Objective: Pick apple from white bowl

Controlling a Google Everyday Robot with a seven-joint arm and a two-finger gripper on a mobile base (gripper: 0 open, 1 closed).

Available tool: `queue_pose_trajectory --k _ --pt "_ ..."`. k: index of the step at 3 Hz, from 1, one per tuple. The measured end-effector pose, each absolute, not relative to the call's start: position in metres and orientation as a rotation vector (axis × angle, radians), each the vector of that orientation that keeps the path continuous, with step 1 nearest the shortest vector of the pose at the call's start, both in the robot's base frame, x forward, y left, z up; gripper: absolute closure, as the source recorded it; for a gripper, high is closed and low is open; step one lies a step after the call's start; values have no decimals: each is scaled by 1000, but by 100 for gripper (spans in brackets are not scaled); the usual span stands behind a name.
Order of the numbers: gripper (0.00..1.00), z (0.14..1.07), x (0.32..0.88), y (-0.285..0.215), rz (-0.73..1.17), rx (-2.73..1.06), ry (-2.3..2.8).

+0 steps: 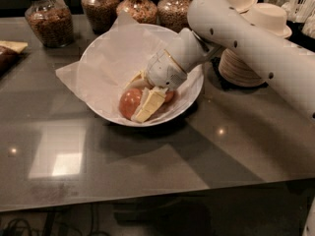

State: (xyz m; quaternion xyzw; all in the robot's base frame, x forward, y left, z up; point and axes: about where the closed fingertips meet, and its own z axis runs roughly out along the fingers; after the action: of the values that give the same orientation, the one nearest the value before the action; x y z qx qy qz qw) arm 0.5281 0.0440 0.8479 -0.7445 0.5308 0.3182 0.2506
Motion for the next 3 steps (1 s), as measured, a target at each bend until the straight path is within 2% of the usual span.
queue_pose_trajectory --k 3 --pt "100 903 542 26 894 -1899 1264"
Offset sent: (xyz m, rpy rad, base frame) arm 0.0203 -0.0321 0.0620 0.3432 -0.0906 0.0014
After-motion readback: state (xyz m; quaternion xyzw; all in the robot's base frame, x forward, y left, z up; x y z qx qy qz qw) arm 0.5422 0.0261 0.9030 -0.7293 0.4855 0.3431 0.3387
